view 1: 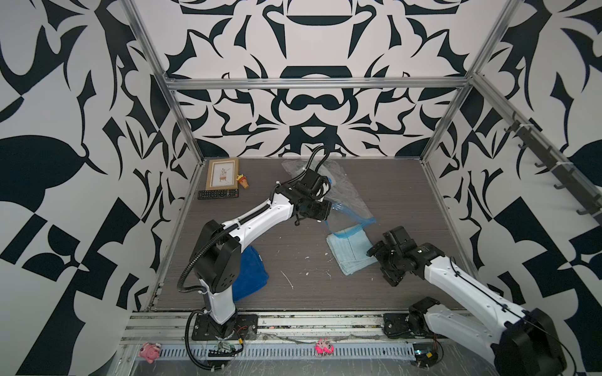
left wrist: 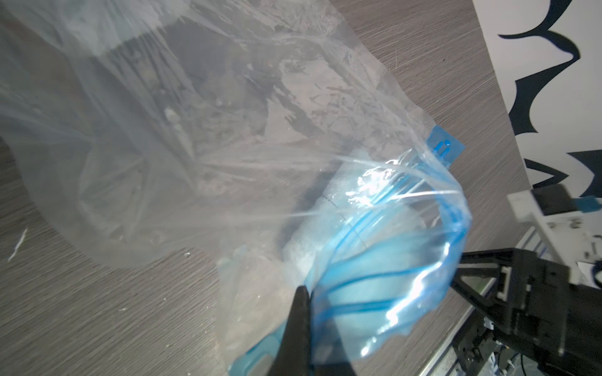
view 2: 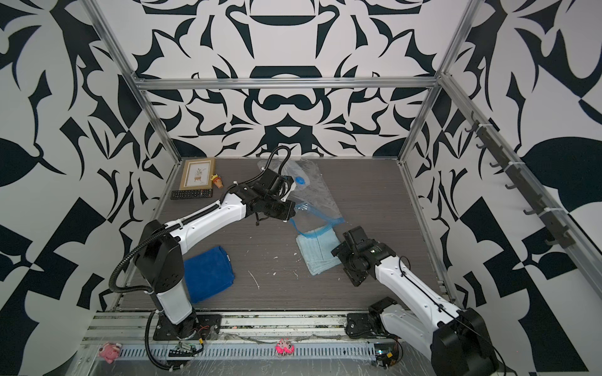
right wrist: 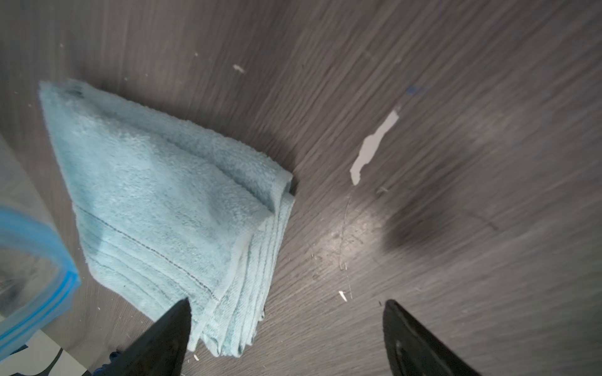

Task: Place the folded towel into the vacuum bag
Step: Pick up the towel from the center of the board.

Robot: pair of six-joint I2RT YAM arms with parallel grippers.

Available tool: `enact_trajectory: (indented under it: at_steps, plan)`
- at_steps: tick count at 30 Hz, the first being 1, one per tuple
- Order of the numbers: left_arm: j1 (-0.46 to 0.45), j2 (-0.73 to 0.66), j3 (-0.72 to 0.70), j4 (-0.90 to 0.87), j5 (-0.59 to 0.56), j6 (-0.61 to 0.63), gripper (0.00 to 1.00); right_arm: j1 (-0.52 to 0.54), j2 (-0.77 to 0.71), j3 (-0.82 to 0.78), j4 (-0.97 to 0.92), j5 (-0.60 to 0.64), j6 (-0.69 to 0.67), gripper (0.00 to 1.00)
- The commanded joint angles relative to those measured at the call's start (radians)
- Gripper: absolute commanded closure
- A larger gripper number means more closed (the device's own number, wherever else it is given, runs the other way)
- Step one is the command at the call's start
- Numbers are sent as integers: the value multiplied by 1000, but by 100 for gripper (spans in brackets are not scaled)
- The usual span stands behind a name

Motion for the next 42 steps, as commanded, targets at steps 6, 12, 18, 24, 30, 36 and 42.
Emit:
enact_trajectory:
  at_steps: [6, 12, 18, 24, 30, 36, 42]
  plan:
    - [14, 69, 77, 59, 10, -48, 100, 24, 48, -8, 143, -28, 206, 8]
    - [19, 80, 77, 78, 27, -57, 100, 73, 98, -32, 220, 1, 342, 9]
    - [22, 77, 62, 85, 30, -63, 100, 100, 185, -19, 273, 10, 363, 12]
    - [22, 66, 54, 87, 32, -67, 100, 103, 266, -10, 273, 52, 333, 25]
    - [23, 57, 42, 90, 25, -69, 100, 106, 285, -22, 263, 116, 320, 37]
    - [25, 53, 35, 92, 23, -69, 100, 105, 306, -41, 294, 154, 291, 58]
    - [25, 49, 32, 82, 13, -67, 100, 106, 357, -38, 350, 166, 216, 69]
